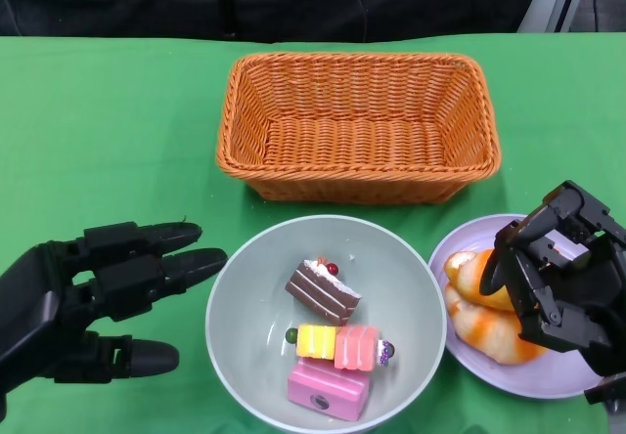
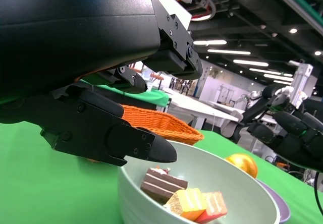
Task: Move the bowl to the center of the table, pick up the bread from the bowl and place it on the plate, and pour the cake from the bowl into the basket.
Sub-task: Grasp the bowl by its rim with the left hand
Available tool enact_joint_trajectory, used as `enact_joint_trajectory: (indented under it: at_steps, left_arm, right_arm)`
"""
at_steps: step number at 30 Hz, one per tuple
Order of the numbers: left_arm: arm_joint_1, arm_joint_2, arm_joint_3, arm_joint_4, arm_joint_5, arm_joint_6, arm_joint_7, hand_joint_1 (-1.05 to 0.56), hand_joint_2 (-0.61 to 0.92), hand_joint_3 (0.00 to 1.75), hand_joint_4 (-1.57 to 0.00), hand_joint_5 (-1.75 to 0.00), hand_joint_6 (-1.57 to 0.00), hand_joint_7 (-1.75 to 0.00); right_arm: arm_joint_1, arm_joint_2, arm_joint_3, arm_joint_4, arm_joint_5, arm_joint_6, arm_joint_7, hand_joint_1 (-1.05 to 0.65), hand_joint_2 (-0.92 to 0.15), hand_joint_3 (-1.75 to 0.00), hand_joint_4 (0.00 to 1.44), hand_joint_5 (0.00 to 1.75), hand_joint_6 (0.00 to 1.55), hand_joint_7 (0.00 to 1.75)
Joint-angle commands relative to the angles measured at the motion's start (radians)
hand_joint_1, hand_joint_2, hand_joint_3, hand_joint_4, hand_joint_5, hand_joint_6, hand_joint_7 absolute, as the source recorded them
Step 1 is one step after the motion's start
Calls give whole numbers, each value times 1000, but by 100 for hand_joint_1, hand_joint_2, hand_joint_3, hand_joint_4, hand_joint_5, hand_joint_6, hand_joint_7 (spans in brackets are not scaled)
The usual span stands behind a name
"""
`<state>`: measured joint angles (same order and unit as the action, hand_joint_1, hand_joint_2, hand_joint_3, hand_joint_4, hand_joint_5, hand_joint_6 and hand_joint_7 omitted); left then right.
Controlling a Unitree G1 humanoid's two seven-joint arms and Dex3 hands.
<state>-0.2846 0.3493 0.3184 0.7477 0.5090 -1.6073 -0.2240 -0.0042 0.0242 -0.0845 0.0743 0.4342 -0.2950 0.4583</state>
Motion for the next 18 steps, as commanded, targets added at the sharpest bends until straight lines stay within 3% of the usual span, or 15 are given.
enact_joint_trajectory:
  at_steps: [1, 14, 18]
  left_arm:
    - [4, 15, -5, -40, 98, -7, 101, -33, 92, 10, -67, -5, -60, -4]
    - [-24, 74, -95, -79, 594, -4, 583, -34, 92, 17, -73, -3, -65, -1]
    - [-25, 124, -196, -115, 735, 59, 784, -36, 92, 20, -73, -3, -67, -2]
  right_arm:
    - [3, 3, -14, -10, 6, 7, -18, -11, -48, -118, 69, 172, 58, 147]
    - [9, 22, -17, -19, 5, 19, -30, -9, -49, -120, 68, 174, 57, 146]
    - [13, 32, -13, -20, -6, 8, -37, -9, -49, -119, 68, 174, 57, 147]
